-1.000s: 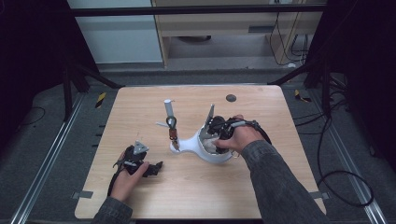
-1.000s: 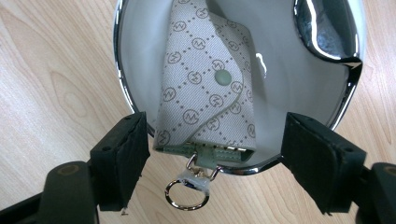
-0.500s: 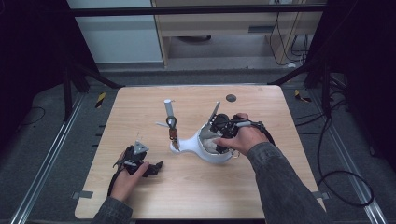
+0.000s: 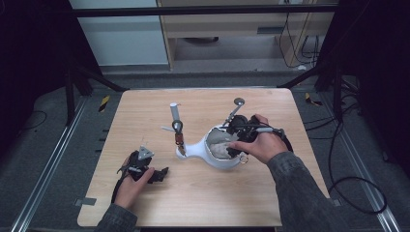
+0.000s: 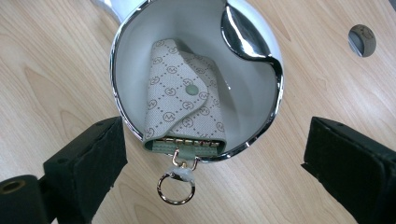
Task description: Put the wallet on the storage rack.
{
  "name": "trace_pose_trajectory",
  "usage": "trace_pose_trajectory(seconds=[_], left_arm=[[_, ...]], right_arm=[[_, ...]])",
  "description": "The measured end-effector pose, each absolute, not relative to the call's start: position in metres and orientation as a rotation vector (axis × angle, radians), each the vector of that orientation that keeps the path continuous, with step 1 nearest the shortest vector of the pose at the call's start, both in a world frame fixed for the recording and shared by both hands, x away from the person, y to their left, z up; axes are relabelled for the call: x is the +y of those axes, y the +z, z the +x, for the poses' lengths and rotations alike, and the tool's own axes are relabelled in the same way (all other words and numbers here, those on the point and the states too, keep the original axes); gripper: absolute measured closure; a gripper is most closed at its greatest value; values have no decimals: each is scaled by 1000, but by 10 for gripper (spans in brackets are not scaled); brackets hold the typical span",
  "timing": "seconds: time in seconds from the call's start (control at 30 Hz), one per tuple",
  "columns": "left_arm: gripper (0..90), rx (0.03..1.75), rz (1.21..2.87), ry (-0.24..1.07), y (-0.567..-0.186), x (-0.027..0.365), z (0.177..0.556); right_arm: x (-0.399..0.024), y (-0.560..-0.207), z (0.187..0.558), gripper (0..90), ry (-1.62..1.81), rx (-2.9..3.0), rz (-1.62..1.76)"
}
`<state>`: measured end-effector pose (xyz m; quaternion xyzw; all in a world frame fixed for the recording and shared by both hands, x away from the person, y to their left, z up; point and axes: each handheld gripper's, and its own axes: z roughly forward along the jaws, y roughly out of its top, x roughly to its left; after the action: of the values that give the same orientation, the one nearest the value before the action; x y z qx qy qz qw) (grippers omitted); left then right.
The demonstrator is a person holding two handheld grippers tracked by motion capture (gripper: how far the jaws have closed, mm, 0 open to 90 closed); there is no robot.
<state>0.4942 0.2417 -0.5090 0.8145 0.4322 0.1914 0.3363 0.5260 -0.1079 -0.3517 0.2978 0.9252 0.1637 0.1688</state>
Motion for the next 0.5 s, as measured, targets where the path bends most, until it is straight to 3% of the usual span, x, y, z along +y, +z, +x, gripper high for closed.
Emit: trace_pose_trajectory(seconds=[0.5], left_arm=[[0,1128,2126,498,-509,242,494]], right_arm=[[-143,-343,518,109,650,2431,919]])
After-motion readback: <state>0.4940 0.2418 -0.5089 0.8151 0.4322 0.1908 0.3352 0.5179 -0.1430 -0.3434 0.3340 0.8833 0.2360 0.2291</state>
